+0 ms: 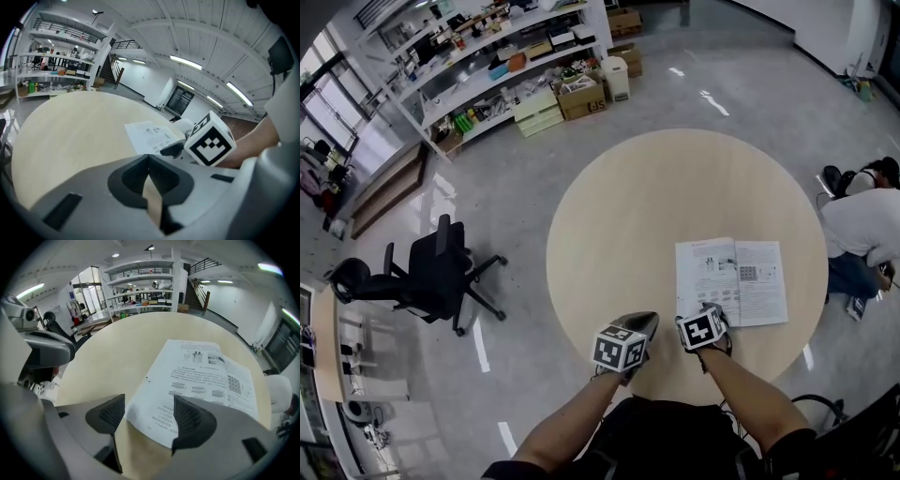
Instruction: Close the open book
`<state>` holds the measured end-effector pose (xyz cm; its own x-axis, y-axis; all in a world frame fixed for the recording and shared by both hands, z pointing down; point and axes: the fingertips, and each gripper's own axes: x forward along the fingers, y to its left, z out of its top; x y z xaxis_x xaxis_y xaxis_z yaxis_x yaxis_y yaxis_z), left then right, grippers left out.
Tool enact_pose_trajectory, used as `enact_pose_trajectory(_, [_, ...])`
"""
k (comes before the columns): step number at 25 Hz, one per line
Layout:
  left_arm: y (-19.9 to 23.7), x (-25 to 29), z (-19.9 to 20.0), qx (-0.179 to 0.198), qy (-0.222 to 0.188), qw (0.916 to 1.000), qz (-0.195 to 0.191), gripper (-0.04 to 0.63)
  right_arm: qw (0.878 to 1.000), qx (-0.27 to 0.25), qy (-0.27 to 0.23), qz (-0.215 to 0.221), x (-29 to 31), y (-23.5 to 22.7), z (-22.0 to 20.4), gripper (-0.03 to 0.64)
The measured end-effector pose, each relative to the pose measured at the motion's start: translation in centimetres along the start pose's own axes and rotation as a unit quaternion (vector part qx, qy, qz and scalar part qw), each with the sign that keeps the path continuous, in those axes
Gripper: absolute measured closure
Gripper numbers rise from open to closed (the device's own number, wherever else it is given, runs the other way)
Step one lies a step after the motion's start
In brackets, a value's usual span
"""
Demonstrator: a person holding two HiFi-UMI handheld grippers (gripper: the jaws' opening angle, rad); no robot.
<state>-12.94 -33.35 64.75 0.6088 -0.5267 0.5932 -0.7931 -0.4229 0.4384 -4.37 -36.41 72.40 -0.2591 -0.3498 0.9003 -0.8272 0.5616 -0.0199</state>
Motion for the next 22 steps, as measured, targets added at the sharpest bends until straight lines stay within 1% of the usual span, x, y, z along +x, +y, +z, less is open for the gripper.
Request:
enact_pose_trajectory(3, [0.6,-0.3,-0.3,-0.005,0.003,1.0,0.003,0.606,0.999,0.032,0.006,-0.002,1.0,0.3,0.2,0.3])
enact_pose_trajectory(7, [1.8,-0.5,-1.0,-0.014,0.007,0.9999,0.002,0.606,0.999,0.025,0.033,-0.016,2.5,0.2,-0.3,0.293])
enact_pose_trajectory(11, [2.7,-0.6,-1.0,-0.02,0.006,0.9998,-0.001,0.606,0.999,0.034,0.028,-0.013,2.6,0.0,-0.1,0.293])
enact_pose_trajectory(14, [2.9,-0.3,-1.0,-0.021,0.007,0.9997,-0.007,0.606,0.998,0.043,0.033,-0.014,2.7,-0.3,-0.5,0.322])
enact_pose_trajectory(16, [2.8,-0.1,-0.7,-0.017,0.007,0.9998,-0.011,0.606,0.998,0.05,0.036,-0.018,2.5,-0.7,-0.5,0.33])
enact_pose_trajectory(17, [2.7,-0.1,-0.5,-0.016,0.007,0.9998,-0.013,0.606,0.998,0.052,0.037,-0.02,2.4,-0.9,-0.5,0.368])
enact_pose_trajectory(19, [2.4,-0.1,-0.3,-0.013,0.007,0.9997,-0.018,0.606,0.997,0.057,0.04,-0.022,2.2,-1.1,-0.7,0.399])
enact_pose_trajectory(22, [2.0,0.0,-0.2,-0.009,0.009,0.9996,-0.027,0.606,0.997,0.064,0.035,-0.015,2.1,-0.9,-0.6,0.397])
